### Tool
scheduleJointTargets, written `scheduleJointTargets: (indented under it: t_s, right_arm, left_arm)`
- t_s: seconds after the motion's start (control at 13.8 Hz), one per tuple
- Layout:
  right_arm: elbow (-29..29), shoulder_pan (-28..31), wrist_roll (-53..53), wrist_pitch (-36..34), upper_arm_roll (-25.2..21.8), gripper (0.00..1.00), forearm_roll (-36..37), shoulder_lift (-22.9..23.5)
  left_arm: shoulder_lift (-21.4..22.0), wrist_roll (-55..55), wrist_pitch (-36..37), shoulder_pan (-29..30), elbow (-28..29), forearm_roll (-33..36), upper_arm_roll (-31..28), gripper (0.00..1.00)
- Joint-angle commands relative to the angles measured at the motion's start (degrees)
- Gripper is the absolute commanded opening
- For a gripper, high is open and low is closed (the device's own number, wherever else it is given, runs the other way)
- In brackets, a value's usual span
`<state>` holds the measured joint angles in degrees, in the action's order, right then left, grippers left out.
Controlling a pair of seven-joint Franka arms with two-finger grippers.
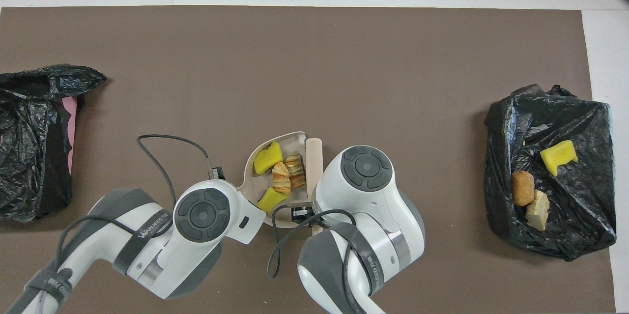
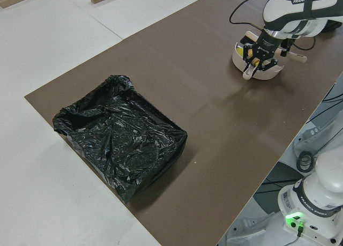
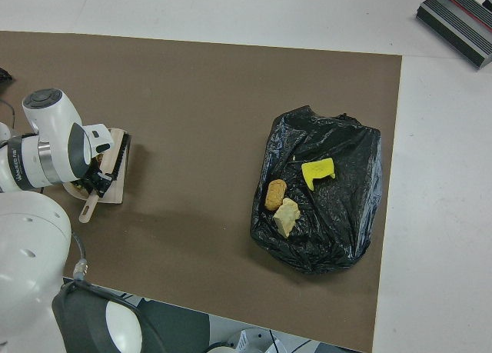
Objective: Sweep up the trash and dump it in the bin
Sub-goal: 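Brush the remaining pieces into the dustpan held by the left gripper, then carry the loaded dustpan with the left gripper toward the far-end black bag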
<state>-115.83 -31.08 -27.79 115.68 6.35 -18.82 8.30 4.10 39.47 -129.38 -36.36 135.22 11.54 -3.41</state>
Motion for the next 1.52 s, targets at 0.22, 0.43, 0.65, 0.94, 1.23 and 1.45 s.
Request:
scheduleJointTargets:
  t_s: [0.22,0.43,0.65,0.94,1.23,1.45]
  right_arm:
    - [1.04,1.36,-4.12,-6.33,-0.11,0.00,2.99,-6.26]
    - [-0.97,0.58,-7.70,-8.36,0.41,0.00,3.35,-9.25]
    - [-5.01,0.14,-7.10,-8.45,0.59,0.00,3.27,-11.63]
    - [-10.47,-6.95,-8.51,-7.40,0.59,0.00,2.48,-13.49]
    - [-15.64,-14.78,-15.61,-5.74,0.59,0.00,2.39,-14.18]
    - [-22.68,-16.38,-17.56,2.88,0.68,0.00,2.04,-17.08]
  left_arm:
    - [-3.39,11.14,-1.93,6.55,-4.69,-6.70,-0.10,0.00]
    - [-4.09,15.45,3.67,9.89,-11.09,-8.46,-0.36,0.00]
    - [-6.20,22.38,11.68,15.25,-20.32,-9.85,-0.36,0.00]
    - [-8.92,31.95,19.50,22.80,-30.51,-12.75,-0.19,0.00]
    - [-10.25,40.49,24.87,30.71,-36.86,-15.49,-0.10,0.00]
    - [-10.60,48.04,26.99,36.42,-38.53,-16.28,-0.19,0.00]
